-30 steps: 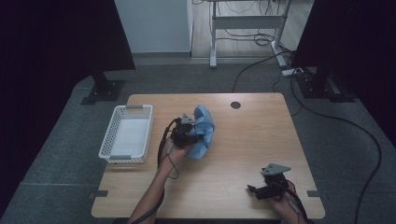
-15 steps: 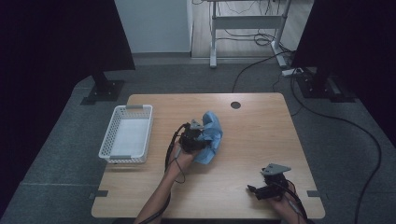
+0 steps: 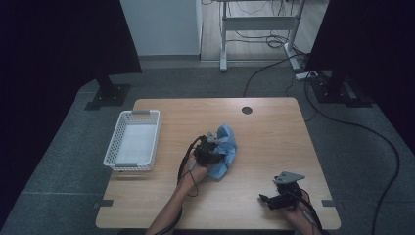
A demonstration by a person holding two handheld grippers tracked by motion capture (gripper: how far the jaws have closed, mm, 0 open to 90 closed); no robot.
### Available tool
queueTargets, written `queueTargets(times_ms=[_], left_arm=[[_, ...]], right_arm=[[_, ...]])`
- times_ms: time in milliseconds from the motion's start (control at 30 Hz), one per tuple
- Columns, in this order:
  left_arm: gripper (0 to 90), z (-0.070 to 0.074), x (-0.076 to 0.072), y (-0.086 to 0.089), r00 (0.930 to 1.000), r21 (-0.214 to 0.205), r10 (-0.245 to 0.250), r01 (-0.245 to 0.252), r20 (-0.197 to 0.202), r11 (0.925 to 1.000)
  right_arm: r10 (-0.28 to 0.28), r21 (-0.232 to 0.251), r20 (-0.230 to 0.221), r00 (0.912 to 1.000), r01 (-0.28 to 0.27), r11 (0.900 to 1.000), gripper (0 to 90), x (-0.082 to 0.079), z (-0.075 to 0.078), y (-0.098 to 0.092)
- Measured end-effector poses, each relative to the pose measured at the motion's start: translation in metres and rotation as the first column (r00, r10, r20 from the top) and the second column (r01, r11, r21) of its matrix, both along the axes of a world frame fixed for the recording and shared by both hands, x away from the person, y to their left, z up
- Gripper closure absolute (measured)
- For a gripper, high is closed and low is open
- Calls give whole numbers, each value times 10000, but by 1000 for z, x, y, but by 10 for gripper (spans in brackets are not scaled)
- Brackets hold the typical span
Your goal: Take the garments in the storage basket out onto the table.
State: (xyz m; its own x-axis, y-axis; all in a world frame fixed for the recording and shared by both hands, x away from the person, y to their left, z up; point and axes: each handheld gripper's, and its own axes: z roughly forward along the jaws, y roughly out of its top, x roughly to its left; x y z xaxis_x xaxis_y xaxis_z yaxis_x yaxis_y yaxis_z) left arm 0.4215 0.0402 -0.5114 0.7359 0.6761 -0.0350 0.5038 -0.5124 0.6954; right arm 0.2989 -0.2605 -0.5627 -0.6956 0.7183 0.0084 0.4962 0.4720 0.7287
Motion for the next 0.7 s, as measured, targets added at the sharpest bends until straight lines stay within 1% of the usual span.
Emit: queueTargets(times_ms=[100, 233, 300, 367, 400, 433, 467, 533, 600, 633, 700], left_arm=[[628, -6, 0, -3, 10000, 273, -18, 17, 45, 9996], [587, -15, 2, -6, 10000, 622, -66, 68, -43, 9980], [558, -19, 3, -6, 9999, 563, -86, 93, -114, 9984], [529, -21, 4, -7, 9999, 634, -86, 94, -137, 9979], [501, -23, 5, -7, 9997, 673, -72, 88, -237, 9977], [479, -24, 6, -7, 9996, 622, -25, 43, -283, 9981], [455, -25, 7, -6, 9996, 667, -4, 23, -283, 9978], [387, -27, 9, -6, 9995, 613, 72, -52, -317, 9981], [322, -28, 10, -6, 9996, 692, 148, -131, -238, 9975], [282, -29, 11, -7, 9995, 787, 238, -221, -206, 9967], [191, -31, 12, -9, 9990, 803, 428, -415, -149, 9959]], right_arm=[[3, -1, 0, 10000, -3, 10000, 43, 0, 0, 0], [3, -2, 1, 10000, -3, 10000, 43, 0, 0, 0], [4, -2, 2, 10000, -4, 10000, 43, 0, 0, 0], [3, -2, 3, 10000, -3, 10000, 43, 0, 0, 0], [3, -3, 2, 10000, -3, 10000, 43, 0, 0, 0], [5, -5, 3, 10000, -5, 10000, 43, 0, 0, 0], [3, -3, 3, 10000, -3, 10000, 43, 0, 0, 0], [4, -4, 3, 10000, -4, 10000, 43, 0, 0, 0], [4, -4, 4, 10000, -4, 10000, 43, 0, 0, 0], [4, -4, 3, 10000, -4, 10000, 43, 0, 0, 0], [4, -3, 3, 10000, -4, 10000, 43, 0, 0, 0]])
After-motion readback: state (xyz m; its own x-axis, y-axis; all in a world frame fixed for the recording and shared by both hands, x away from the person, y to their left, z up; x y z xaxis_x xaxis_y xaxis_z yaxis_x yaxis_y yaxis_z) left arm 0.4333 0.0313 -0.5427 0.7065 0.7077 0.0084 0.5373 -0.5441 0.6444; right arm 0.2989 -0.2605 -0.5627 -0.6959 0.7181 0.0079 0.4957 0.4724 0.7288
